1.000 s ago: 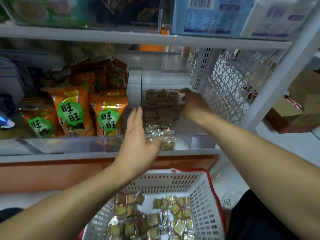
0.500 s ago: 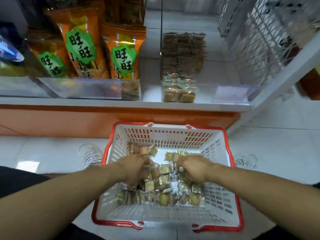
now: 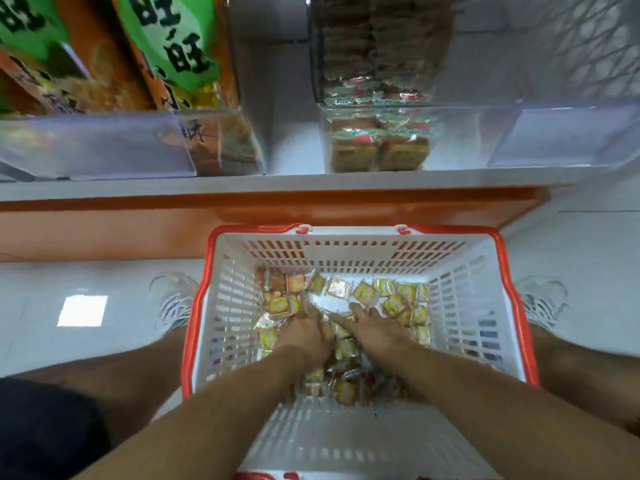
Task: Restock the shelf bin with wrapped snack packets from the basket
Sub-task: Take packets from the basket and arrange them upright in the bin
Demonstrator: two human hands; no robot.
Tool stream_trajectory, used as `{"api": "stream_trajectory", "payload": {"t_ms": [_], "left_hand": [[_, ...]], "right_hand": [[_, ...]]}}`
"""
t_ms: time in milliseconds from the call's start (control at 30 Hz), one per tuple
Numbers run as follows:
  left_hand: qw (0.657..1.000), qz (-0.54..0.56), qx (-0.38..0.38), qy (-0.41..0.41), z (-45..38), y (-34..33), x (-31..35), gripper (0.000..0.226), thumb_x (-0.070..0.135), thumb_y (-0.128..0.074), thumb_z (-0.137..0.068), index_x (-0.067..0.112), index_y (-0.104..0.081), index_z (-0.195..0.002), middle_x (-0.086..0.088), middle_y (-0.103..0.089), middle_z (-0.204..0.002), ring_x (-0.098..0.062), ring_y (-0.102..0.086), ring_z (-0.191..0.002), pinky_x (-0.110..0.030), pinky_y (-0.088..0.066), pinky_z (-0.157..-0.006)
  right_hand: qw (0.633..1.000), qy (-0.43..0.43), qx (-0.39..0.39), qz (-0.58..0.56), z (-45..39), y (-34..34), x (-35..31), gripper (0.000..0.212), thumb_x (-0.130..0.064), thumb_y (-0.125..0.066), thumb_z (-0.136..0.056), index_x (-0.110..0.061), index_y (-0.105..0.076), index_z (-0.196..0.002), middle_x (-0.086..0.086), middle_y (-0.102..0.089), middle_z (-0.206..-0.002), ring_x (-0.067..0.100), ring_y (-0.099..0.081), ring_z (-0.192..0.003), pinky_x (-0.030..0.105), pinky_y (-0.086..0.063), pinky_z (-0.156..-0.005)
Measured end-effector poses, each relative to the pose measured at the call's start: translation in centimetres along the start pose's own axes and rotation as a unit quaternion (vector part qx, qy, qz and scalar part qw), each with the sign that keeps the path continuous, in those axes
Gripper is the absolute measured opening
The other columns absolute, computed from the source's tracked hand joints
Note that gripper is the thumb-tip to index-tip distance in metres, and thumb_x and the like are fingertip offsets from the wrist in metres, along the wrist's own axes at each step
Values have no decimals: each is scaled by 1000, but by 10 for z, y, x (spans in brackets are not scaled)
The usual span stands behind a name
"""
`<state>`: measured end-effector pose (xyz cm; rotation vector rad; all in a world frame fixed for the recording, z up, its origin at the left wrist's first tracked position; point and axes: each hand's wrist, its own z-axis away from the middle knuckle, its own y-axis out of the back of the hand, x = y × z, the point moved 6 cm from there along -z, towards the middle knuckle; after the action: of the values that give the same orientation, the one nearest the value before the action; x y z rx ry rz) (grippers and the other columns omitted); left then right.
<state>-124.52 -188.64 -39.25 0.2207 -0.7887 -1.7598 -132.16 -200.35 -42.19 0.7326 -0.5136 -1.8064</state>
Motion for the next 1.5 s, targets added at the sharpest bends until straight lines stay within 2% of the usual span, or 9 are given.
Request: {"api": "stream_trajectory", "payload": {"t_ms": [333, 500, 700, 833, 933, 1067, 1300, 1400, 1500], "left_hand": [[989, 139, 46, 6, -19, -6, 3, 33, 12, -59, -97, 21, -67, -128, -6, -63, -130, -24, -66, -110, -27, -49, -91], [975, 217, 45, 13, -17, -3, 8, 17, 23, -62, -98, 24, -71, -113, -2, -71, -109, -19, -66, -90, -31, -56, -87], [930, 366, -45, 3, -8, 21, 8, 35, -12, -54, -92, 14, -66, -112, -27, -72, -104, -33, -63, -76, -51, -56, -69], [908, 403, -116, -17, 10, 58, 19, 36, -3, -46, -99, 21, -66, -117, -17, -65, -95, -35, -71, -77, -45, -62, -73], [881, 447, -150, -42, 37, 95, 42, 34, -1, -46, -98, 18, -67, -116, -20, -64, -120, -38, -76, -93, -49, -64, -80], [835, 502, -196, -111, 96, 146, 87, 27, 11, -45, -101, 12, -71, -108, -13, -76, -97, -22, -76, -74, -35, -62, -55], [801, 507, -225, -226, 203, 228, 118, 75, 81, -45, -90, 19, -73, -120, -19, -66, -111, -32, -64, -93, -36, -62, -60], [840, 453, -103, -279, 219, 247, 114, 51, 67, -61, -89, 25, -74, -114, -3, -76, -93, -16, -70, -76, -26, -54, -56], [823, 489, -19, -287, 212, 249, 108, 29, 41, -60, -99, 19, -75, -111, -7, -75, -91, -17, -68, -72, -26, -52, -56]], "right_hand": [[995, -25, 54, -82, -5, -2, 13, 80, 7, -70, -71, -16, -37, -141, 13, -39, -138, 34, -51, -116, 44, -49, -87], [980, -22, 59, -187, 1, 1, 21, 53, -28, -74, -82, -20, -49, -129, 6, -47, -121, 30, -55, -110, 38, -48, -84], [981, -12, -3, -193, 29, 48, 21, 34, -29, -78, -78, -31, -48, -93, 0, -54, -100, 21, -55, -94, 32, -44, -73], [976, 5, -42, -212, 77, 115, 8, 40, -24, -84, -74, -33, -48, -90, -7, -61, -87, 14, -60, -78, 29, -47, -66], [950, 25, -63, -305, 128, 168, -14, 38, -12, -84, -77, -21, -54, -97, 4, -69, -82, 16, -65, -67, 37, -56, -63], [899, 57, -59, -430, 197, 233, -37, 38, 3, -78, -82, -10, -53, -106, 24, -74, -104, 31, -73, -85, 40, -63, -77], [816, 94, -42, -569, 258, 292, -58, 40, -1, -72, -88, 2, -55, -124, 21, -72, -109, 23, -74, -83, 29, -63, -71], [794, 110, -36, -597, 259, 295, -64, 44, -5, -72, -88, 3, -56, -128, 20, -73, -115, 25, -74, -93, 30, -63, -77], [765, 131, -9, -630, 253, 299, -70, 49, -12, -79, -77, -8, -63, -123, 13, -76, -109, 22, -75, -91, 28, -63, -74]]}}
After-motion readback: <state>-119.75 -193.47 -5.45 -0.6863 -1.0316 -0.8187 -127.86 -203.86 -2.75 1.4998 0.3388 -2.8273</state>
